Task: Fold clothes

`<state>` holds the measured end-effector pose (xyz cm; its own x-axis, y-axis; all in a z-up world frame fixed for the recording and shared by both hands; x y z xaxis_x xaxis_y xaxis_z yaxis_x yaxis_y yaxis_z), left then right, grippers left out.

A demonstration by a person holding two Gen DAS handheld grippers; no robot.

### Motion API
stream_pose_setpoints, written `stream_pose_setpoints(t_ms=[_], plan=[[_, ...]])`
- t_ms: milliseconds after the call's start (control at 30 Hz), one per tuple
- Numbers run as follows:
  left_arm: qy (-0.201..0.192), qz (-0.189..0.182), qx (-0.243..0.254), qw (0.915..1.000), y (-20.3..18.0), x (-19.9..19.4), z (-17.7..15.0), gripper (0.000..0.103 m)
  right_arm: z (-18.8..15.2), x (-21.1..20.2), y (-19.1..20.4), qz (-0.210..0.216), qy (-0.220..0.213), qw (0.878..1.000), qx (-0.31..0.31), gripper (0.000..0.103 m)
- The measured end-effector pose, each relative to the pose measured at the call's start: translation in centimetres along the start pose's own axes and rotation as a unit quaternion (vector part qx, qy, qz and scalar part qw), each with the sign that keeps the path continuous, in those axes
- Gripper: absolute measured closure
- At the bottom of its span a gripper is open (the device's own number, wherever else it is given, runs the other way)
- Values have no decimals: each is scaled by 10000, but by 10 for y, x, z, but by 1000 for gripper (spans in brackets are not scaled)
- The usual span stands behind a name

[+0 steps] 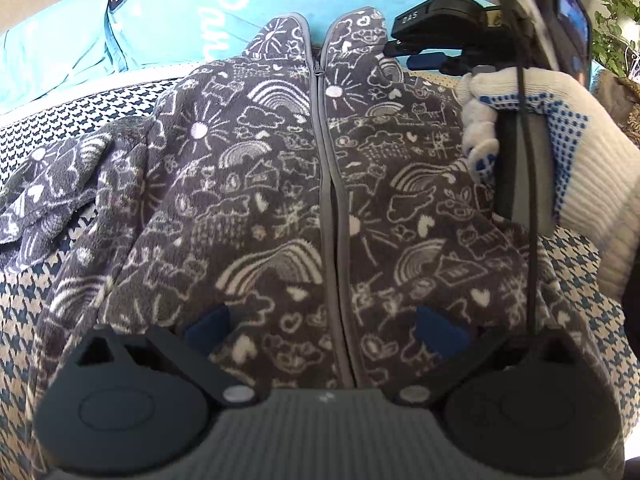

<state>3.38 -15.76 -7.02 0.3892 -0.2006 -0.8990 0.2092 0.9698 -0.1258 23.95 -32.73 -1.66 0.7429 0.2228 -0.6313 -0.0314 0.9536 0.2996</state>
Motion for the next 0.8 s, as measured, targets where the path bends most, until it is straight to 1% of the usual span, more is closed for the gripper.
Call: stream_pose_setpoints(t_ms=[300, 400, 500, 633, 800], plan=[[83, -41, -44, 9999, 4, 3, -3, 0, -15, 28, 7, 115, 446, 9987, -238, 79], [81, -38, -28, 10000, 5, 4, -4, 0, -14, 29, 4, 102, 475, 9985, -245, 79], [86, -55, -37, 9999, 6, 4, -4, 0, -9, 21, 3, 212, 523, 9979, -325, 79], [93, -85, -58, 9999, 8, 5, -5, 0, 10, 2, -2, 376, 352, 9978, -428, 78], [103, -105, -72, 9999, 9, 7, -8, 0, 24, -4, -19, 490, 39, 9986, 211, 78]])
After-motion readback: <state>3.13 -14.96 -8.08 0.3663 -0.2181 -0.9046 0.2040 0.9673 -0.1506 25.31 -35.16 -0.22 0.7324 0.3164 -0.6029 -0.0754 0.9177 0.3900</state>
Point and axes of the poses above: each gripper's, at about its wrist camera, not at the fingertips, and x roughly the way its jaws point, y to its left, z to its top, the point moved 7 cm from there along x, roughly the way its jaws point, and after that the axes turned 11 degrees about y, right-handed, at the moved point
